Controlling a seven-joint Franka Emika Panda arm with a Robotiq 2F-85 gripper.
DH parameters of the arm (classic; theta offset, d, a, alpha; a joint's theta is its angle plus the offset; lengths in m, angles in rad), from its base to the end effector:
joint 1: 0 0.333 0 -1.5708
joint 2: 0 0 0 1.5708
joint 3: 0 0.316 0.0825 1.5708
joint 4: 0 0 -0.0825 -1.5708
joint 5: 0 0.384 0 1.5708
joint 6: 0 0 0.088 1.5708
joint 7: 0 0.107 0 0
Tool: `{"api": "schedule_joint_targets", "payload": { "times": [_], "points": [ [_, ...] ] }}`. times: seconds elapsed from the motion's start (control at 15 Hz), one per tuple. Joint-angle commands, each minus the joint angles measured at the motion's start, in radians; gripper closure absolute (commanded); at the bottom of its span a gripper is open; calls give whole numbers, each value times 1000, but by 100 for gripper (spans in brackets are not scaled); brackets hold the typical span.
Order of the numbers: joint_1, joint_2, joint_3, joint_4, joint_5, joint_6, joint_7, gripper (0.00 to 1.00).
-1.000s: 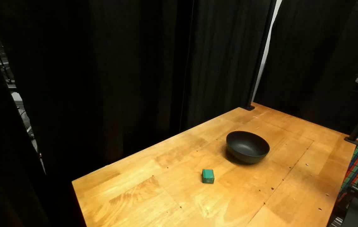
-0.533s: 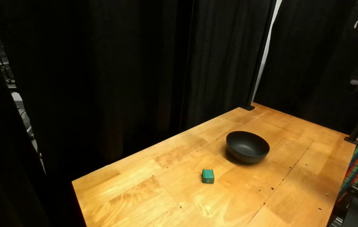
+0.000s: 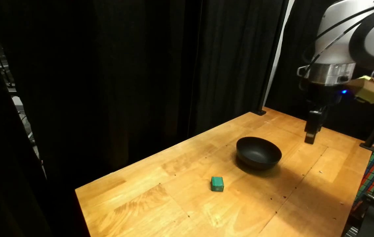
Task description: Put the block inside the bowl
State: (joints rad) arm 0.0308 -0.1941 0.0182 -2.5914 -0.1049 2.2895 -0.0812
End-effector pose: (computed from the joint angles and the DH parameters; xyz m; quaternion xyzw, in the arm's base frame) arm 0.4165 0.0179 0.3166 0.9926 0.1011 -0.0545 0.0384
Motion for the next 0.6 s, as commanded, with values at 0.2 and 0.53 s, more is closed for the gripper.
{"api": "schedule_joint_targets", "payload": {
  "times": [0.2,0.53],
  "points": [
    [108,424,117,192,81,285,96,0],
    [170,632,126,356,56,359,163,0]
  ]
}}
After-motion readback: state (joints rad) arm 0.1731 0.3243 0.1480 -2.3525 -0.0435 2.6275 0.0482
